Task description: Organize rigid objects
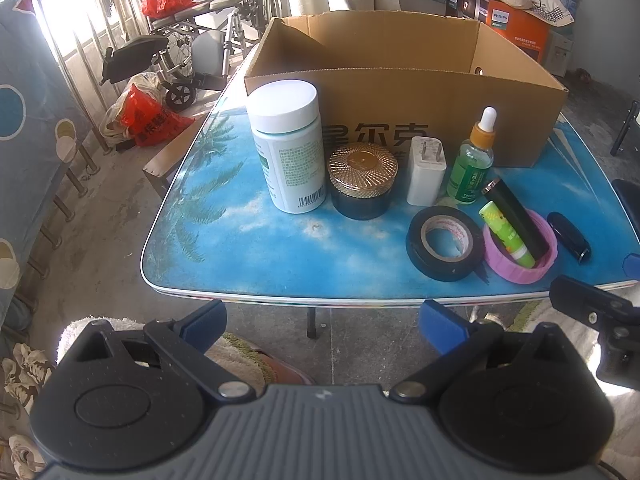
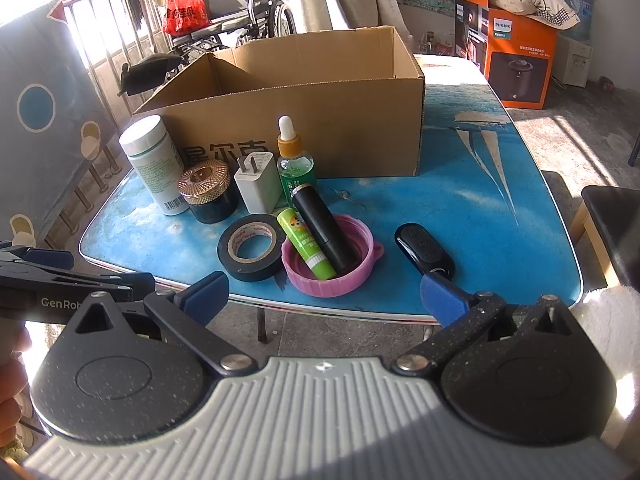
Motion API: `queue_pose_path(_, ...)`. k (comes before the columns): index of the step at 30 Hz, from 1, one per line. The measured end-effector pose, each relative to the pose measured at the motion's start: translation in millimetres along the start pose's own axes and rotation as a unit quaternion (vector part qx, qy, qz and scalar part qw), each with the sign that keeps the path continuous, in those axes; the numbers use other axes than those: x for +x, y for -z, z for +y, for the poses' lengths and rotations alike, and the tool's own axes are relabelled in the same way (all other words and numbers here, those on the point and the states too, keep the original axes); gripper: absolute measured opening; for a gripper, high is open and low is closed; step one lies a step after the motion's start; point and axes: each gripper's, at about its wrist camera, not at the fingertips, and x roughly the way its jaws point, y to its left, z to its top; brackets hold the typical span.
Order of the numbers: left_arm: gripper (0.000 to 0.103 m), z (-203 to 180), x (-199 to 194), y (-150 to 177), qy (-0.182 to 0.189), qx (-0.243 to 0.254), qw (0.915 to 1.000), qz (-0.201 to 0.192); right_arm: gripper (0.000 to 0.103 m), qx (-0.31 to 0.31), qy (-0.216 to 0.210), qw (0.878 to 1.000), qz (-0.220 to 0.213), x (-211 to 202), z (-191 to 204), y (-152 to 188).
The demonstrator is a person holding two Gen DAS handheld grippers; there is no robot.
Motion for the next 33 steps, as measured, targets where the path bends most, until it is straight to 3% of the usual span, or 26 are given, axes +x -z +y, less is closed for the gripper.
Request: queue_pose_path(33,0.103,1.5,2.7,-0.2,0.0,0.002,1.0,0.005,0.102,0.008,-0.001,1.0,0.0,2.1,-2.6,-1.7)
